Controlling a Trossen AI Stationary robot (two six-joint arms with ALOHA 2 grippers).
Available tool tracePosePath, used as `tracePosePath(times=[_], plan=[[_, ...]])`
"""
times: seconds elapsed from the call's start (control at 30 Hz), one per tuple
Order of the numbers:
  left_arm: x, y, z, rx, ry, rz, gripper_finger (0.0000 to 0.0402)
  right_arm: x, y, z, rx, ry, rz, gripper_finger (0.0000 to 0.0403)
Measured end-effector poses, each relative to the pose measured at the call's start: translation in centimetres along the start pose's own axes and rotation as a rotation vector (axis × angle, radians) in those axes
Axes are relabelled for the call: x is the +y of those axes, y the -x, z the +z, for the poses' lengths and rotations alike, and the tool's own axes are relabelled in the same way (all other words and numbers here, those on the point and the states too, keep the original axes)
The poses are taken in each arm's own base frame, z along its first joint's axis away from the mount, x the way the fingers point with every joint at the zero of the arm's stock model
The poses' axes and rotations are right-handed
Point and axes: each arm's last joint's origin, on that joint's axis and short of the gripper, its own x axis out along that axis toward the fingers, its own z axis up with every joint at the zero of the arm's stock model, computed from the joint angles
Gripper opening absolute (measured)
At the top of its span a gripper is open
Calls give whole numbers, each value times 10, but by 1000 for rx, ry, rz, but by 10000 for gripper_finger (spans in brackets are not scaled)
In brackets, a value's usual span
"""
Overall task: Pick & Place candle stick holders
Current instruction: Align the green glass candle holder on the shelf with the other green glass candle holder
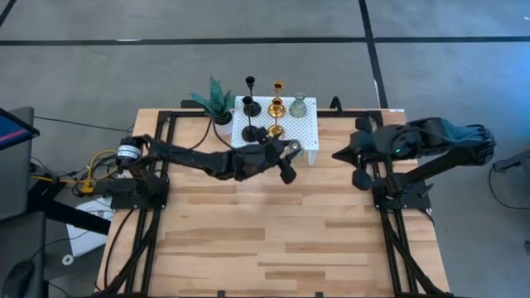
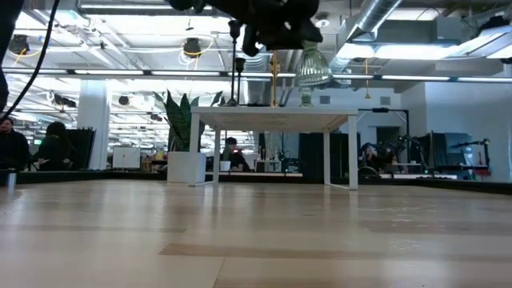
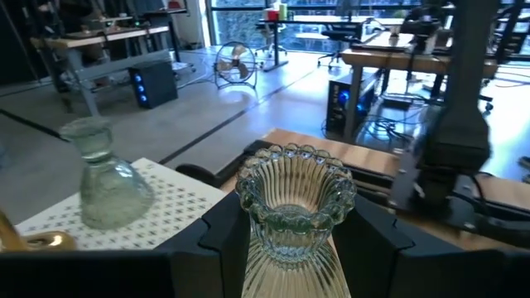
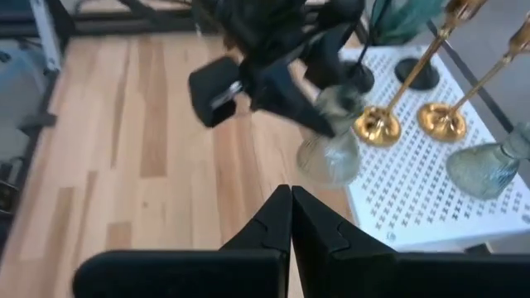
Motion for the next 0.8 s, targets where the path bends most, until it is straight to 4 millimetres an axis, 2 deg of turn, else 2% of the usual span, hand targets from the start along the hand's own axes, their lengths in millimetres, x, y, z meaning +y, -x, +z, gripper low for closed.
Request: tracePosePath(times=[0.17,0.37,0.8], plan=[[15,-8,0,-1,-1,36,143,4,-16,-8,21,0,-21,0],[28,-15,1,-9,13,49,142,6,-25,-10,19,11,-22,0],[24,-16,0,-13,36,-16,142,-6,-30,-6,10,-14,-73,0]])
